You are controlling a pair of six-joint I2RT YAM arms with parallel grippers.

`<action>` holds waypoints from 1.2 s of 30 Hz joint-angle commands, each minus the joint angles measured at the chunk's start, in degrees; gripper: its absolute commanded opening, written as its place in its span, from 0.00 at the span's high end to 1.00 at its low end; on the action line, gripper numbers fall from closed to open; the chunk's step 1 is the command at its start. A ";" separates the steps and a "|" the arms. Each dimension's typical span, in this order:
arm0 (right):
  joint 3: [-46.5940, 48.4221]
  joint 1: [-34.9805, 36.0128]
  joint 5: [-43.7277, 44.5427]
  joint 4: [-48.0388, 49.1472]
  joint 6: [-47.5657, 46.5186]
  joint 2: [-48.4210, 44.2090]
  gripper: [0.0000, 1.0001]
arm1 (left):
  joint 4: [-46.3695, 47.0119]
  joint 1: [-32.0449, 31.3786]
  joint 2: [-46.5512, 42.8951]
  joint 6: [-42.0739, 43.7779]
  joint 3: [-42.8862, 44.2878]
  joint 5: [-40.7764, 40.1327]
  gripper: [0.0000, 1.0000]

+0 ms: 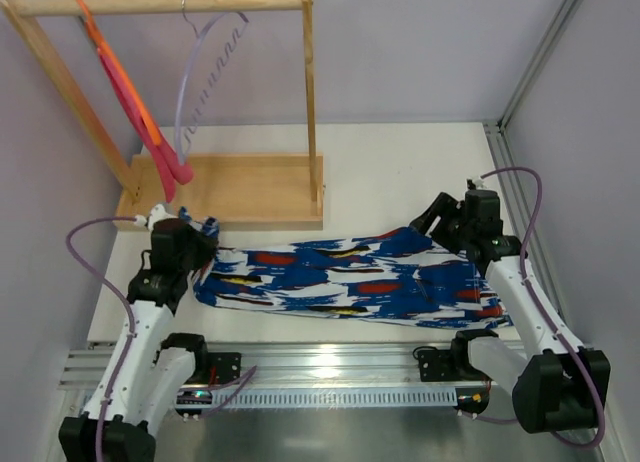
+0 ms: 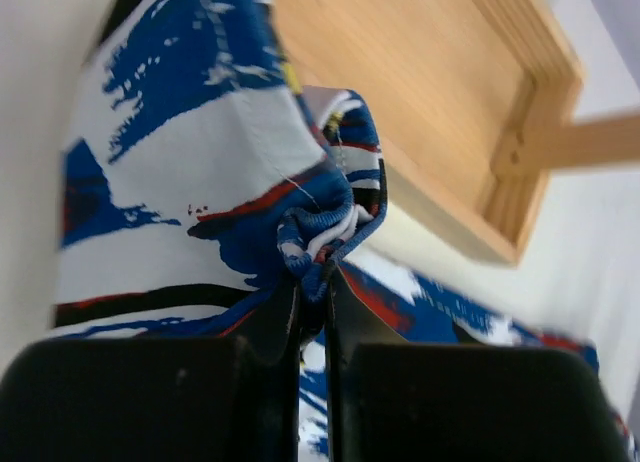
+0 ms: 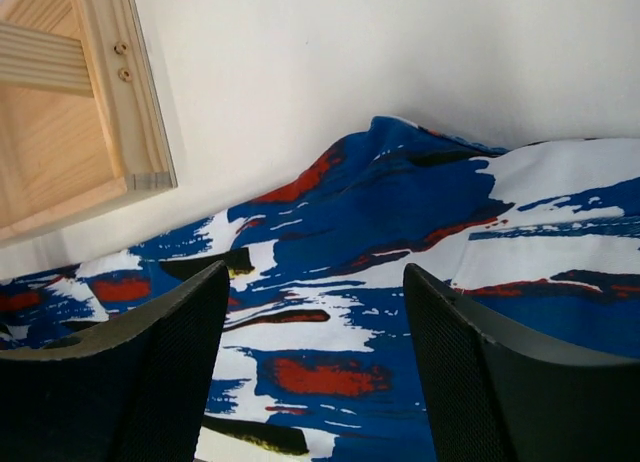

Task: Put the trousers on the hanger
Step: Fold the trousers

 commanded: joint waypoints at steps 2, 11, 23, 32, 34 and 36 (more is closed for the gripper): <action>-0.43 -0.10 -2.71 -2.95 -0.82 1.80 0.28 | 9.01 -15.09 -2.72 -6.26 -9.90 4.97 1.00; -2.54 -0.10 7.31 -9.72 3.59 4.01 0.30 | 17.57 -37.46 11.68 -8.21 -11.69 -1.79 0.92; -0.52 4.88 11.80 -25.55 10.61 5.42 0.44 | 6.50 -37.65 12.11 -4.45 1.40 -4.00 0.35; -3.75 7.81 13.66 -14.62 1.31 8.93 0.41 | 6.94 -34.60 35.91 -3.63 9.50 -3.47 0.39; -6.40 8.59 7.53 -8.36 -0.63 9.54 0.40 | 4.31 -30.47 39.45 -4.78 9.59 -0.76 0.40; -8.78 10.26 7.58 -2.46 -1.95 10.95 0.40 | 3.59 -28.35 42.26 -4.96 8.37 0.14 0.39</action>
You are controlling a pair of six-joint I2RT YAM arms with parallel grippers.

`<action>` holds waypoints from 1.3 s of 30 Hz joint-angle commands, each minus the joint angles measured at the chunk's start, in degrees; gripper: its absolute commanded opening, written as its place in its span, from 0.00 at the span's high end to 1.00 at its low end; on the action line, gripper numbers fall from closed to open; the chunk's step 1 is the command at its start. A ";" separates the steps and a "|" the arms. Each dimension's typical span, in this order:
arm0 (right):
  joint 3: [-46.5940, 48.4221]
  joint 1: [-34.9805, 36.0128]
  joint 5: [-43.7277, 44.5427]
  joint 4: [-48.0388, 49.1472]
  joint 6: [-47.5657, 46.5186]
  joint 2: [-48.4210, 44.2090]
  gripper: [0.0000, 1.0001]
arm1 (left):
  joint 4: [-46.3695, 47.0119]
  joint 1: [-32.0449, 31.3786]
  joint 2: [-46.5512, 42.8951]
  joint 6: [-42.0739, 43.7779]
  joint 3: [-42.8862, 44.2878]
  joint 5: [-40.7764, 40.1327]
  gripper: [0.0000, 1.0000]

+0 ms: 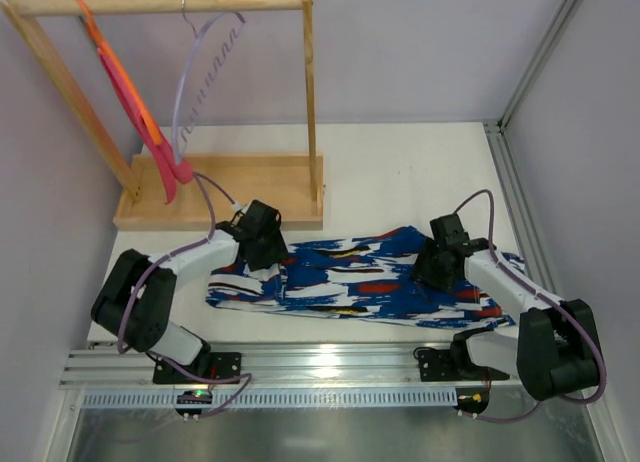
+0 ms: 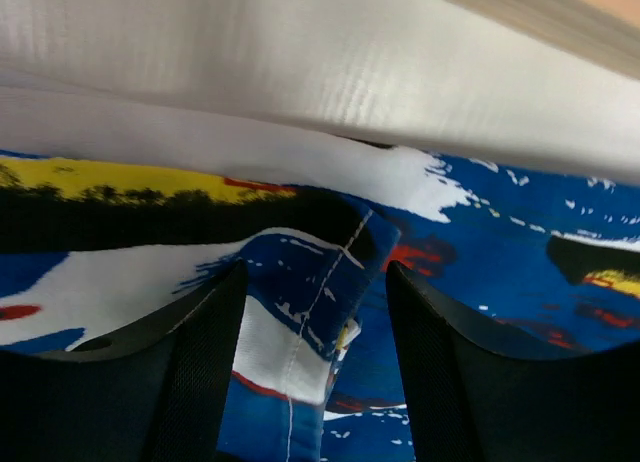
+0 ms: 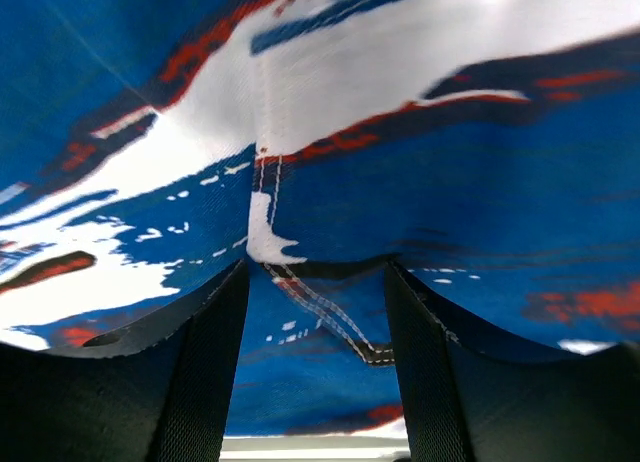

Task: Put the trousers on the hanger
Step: Fold the trousers

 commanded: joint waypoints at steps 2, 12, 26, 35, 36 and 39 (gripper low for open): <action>-2.77 2.68 -3.24 13.92 -6.20 4.28 0.40 | -2.38 6.81 2.11 -1.42 -3.81 1.34 0.39; 11.72 4.97 -4.03 13.58 -14.99 21.87 0.40 | -7.10 18.78 0.36 -4.84 -8.22 -4.72 0.36; 15.50 7.26 9.03 -9.77 7.89 5.80 0.44 | -6.68 18.78 -5.28 -5.99 -7.96 -2.35 0.36; 9.44 11.73 7.39 -12.79 35.18 0.79 0.49 | -1.05 18.78 -4.84 -7.57 -11.91 1.34 0.36; 9.53 12.18 8.27 -12.97 36.23 1.05 0.49 | -0.97 18.78 -4.84 -7.49 -12.00 1.43 0.36; 9.44 14.45 8.28 -12.27 40.10 2.80 0.49 | -0.88 18.78 -5.36 -7.22 -12.44 1.08 0.36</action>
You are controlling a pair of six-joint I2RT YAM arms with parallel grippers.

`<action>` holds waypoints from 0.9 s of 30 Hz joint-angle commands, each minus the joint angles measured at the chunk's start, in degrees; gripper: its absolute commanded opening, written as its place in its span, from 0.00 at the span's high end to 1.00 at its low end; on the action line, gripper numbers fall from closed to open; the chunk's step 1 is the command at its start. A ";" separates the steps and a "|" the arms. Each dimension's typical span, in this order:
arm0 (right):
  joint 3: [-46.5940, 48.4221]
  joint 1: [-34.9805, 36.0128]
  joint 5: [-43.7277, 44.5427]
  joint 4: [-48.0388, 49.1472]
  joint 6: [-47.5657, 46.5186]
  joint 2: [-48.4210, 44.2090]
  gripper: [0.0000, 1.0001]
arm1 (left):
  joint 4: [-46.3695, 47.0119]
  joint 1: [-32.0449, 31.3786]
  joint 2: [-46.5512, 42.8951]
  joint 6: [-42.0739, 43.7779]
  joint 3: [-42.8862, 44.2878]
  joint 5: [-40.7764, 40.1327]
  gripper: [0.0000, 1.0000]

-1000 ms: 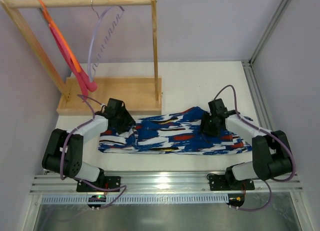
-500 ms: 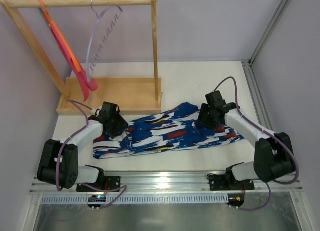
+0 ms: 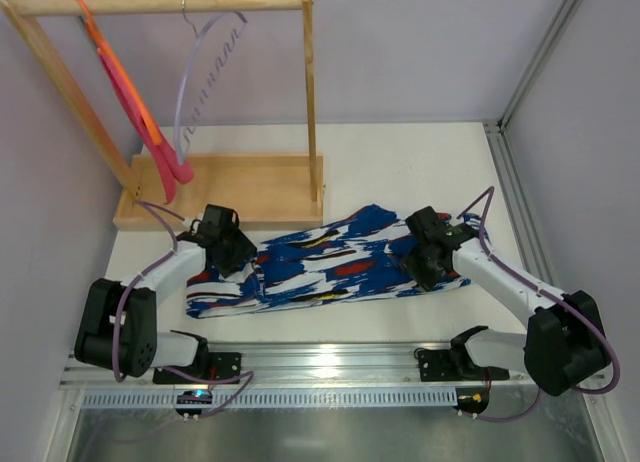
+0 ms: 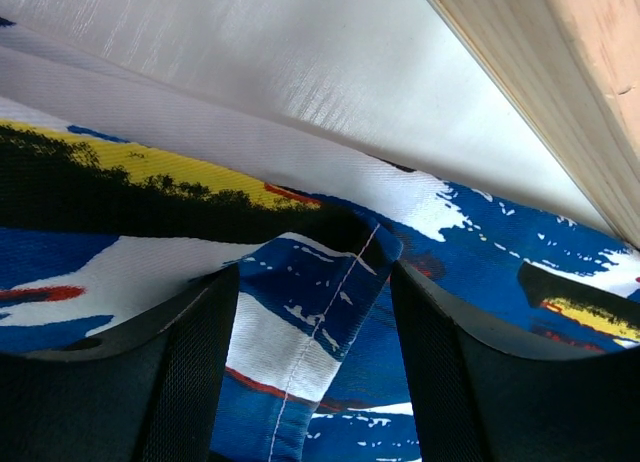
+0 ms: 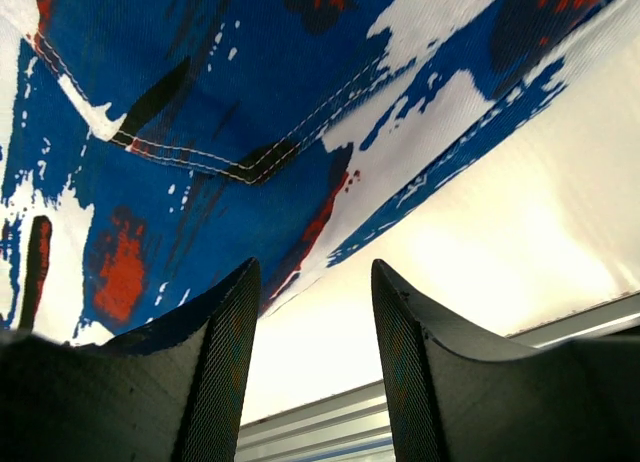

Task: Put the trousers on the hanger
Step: Fold the trousers

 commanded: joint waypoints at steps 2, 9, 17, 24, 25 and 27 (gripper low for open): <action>0.29 3.43 2.64 1.70 11.59 2.20 0.49 | -0.20 0.44 1.58 0.14 -4.05 -1.15 0.36; -0.68 6.07 2.11 5.92 14.50 7.04 0.50 | 0.24 0.44 1.76 -0.38 -5.11 -1.33 0.36; -4.19 6.07 8.52 3.47 13.89 2.56 0.96 | -1.51 0.44 3.34 -0.65 -4.32 -5.36 0.36; -3.58 5.98 15.38 -6.99 10.63 1.50 0.96 | -4.15 0.70 6.77 -0.21 -1.86 -7.56 0.35; -4.54 5.98 15.99 -7.87 10.98 0.98 0.96 | -4.07 0.79 6.68 -0.30 -2.03 -7.57 0.35; -5.77 6.07 16.00 -7.53 11.69 0.01 0.96 | -4.15 0.88 6.51 -0.91 -2.03 -7.65 0.35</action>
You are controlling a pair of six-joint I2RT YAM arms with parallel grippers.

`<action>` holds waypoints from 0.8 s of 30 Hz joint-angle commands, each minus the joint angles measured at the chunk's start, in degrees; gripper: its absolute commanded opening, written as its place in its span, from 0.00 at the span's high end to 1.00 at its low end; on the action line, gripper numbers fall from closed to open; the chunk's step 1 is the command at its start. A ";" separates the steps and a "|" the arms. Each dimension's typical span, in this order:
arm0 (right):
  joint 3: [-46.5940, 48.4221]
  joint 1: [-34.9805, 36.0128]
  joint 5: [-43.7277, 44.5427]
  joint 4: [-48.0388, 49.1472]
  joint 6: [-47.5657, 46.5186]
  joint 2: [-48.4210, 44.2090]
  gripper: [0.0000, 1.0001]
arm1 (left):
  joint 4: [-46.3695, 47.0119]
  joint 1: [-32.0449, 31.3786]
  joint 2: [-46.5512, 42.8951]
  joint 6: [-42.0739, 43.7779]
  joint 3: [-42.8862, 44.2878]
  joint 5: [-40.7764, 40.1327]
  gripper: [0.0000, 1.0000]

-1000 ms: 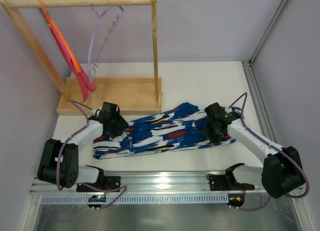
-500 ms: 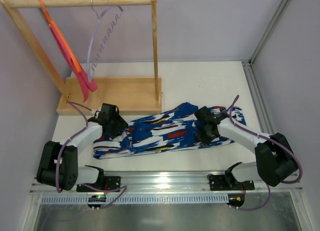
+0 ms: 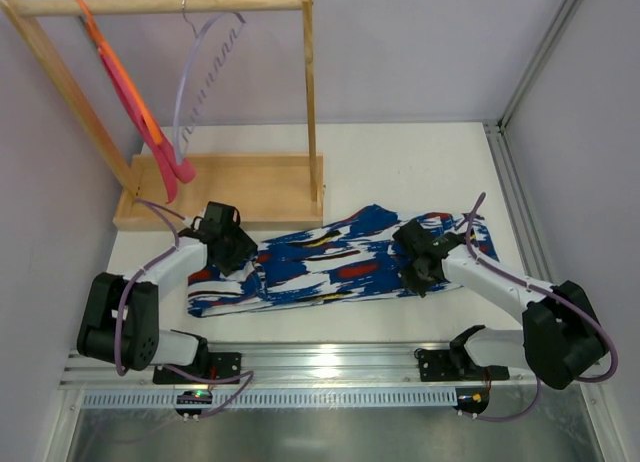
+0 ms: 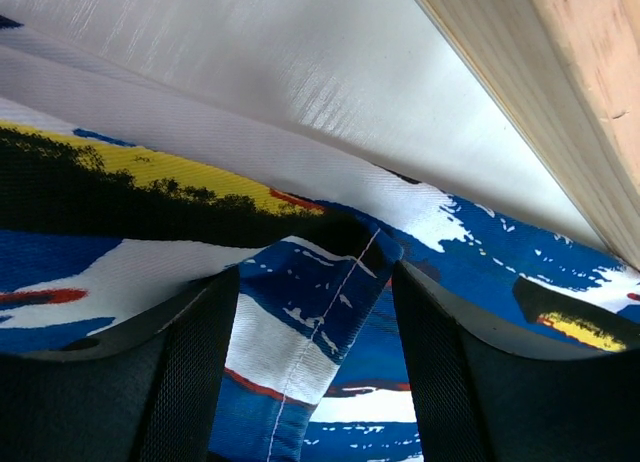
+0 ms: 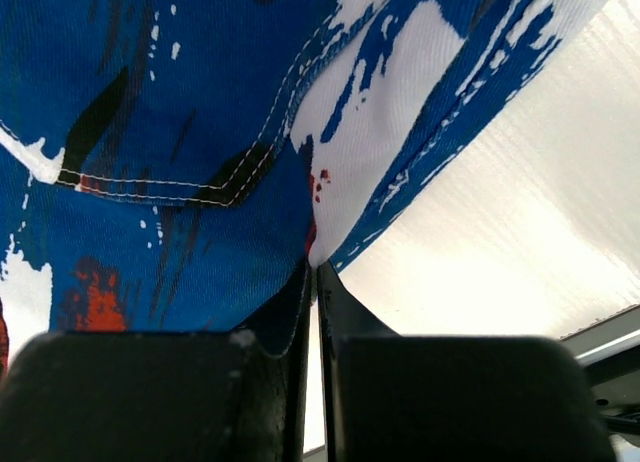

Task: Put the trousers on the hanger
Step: Fold the trousers

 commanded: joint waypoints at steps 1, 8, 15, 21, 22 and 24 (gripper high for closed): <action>-3.28 -0.29 8.83 -8.58 -0.98 -3.07 0.96 | -3.72 0.75 3.97 0.40 -3.52 -7.09 0.35; -0.93 0.32 3.15 3.71 -20.72 -8.23 0.64 | -3.62 0.75 -0.41 3.38 -1.59 0.63 0.32; 2.50 2.26 -12.76 28.12 -40.97 -17.42 0.29 | -10.37 0.75 -11.40 7.78 5.09 5.22 0.24; 16.62 13.05 -20.97 37.29 -42.03 3.90 0.19 | -15.74 0.75 -20.36 8.13 10.54 4.69 0.00; 18.48 15.16 -20.79 38.35 -41.42 6.30 0.19 | -16.37 0.75 -22.73 8.22 11.68 4.60 0.00; 23.04 18.77 -22.53 43.36 -40.19 11.75 0.19 | -18.21 0.75 -25.72 7.43 13.00 1.71 0.00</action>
